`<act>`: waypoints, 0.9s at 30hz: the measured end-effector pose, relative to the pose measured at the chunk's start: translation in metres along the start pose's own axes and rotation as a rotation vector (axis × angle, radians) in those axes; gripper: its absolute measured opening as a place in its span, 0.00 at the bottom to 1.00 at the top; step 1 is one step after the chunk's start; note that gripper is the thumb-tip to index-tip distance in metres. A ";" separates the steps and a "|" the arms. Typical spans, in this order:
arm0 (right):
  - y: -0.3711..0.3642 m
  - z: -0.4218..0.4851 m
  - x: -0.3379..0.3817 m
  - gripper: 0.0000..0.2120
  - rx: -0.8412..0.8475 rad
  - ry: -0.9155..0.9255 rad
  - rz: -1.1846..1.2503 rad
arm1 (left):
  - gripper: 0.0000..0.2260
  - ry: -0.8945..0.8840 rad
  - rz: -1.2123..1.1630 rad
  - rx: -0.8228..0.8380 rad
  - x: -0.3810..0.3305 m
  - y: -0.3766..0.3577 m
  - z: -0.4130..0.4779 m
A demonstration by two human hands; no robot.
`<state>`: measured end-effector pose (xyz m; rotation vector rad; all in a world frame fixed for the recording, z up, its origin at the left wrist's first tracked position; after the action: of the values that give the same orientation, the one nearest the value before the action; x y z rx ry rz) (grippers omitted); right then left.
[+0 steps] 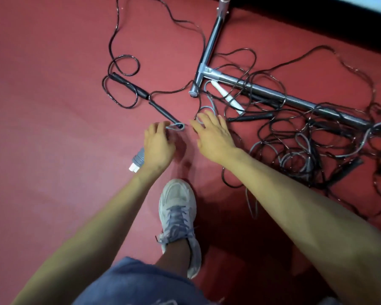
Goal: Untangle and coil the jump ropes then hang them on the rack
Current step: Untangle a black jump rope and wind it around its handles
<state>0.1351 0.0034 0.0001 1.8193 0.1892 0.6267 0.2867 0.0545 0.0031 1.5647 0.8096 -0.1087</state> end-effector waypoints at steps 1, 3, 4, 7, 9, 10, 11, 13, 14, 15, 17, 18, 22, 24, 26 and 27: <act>0.010 -0.009 -0.015 0.28 -0.035 -0.033 0.003 | 0.18 -0.058 -0.028 0.049 -0.021 -0.004 0.001; 0.029 -0.031 -0.050 0.26 -0.101 -0.108 -0.003 | 0.17 -0.200 -0.080 0.181 -0.067 -0.014 -0.002; 0.038 -0.044 -0.068 0.26 -0.127 -0.152 -0.006 | 0.16 -0.273 -0.094 0.243 -0.090 -0.019 -0.004; 0.058 -0.084 -0.124 0.24 -0.155 -0.300 -0.019 | 0.12 -0.469 -0.067 0.385 -0.154 -0.032 -0.010; 0.064 -0.109 -0.157 0.24 -0.157 -0.388 -0.027 | 0.10 -0.549 0.007 0.474 -0.186 -0.038 -0.012; 0.065 -0.121 -0.171 0.23 -0.156 -0.426 -0.024 | 0.09 -0.585 0.057 0.515 -0.199 -0.043 -0.013; 0.066 -0.131 -0.183 0.23 -0.157 -0.464 -0.014 | 0.09 -0.613 0.106 0.551 -0.210 -0.048 -0.014; 0.066 -0.149 -0.203 0.22 -0.175 -0.533 0.020 | 0.08 -0.628 0.177 0.593 -0.228 -0.062 -0.019; 0.065 -0.156 -0.211 0.22 -0.189 -0.561 0.039 | 0.09 -0.635 0.216 0.610 -0.235 -0.071 -0.022; 0.064 -0.162 -0.217 0.21 -0.198 -0.584 0.062 | 0.11 -0.637 0.259 0.633 -0.241 -0.081 -0.026; 0.060 -0.173 -0.226 0.21 -0.201 -0.606 0.104 | 0.14 -0.627 0.300 0.654 -0.249 -0.104 -0.034; 0.057 -0.177 -0.230 0.20 -0.206 -0.609 0.116 | 0.13 -0.605 0.288 0.645 -0.252 -0.114 -0.038; 0.045 -0.184 -0.239 0.19 -0.227 -0.627 0.182 | 0.13 -0.504 0.245 0.567 -0.254 -0.150 -0.051; 0.037 -0.181 -0.241 0.20 -0.202 -0.636 0.215 | 0.16 -0.477 0.193 0.577 -0.252 -0.161 -0.053; 0.032 -0.175 -0.239 0.20 -0.141 -0.623 0.224 | 0.20 -0.448 0.150 0.619 -0.246 -0.166 -0.055; 0.030 -0.173 -0.238 0.18 -0.126 -0.614 0.216 | 0.21 -0.433 0.127 0.638 -0.243 -0.168 -0.057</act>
<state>-0.1585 0.0356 -0.0120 1.8366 -0.4525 0.1962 -0.0076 -0.0071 -0.0012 2.0806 0.3367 -0.6403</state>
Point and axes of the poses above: each hand's wrist, its own z-axis towards the middle knuckle, its own y-axis out of the back of the hand, x = y × z, the point moved 1 cm from there along z, towards the middle knuckle, and after that the axes turned 6 degrees about -x, right-handed, at the moved point
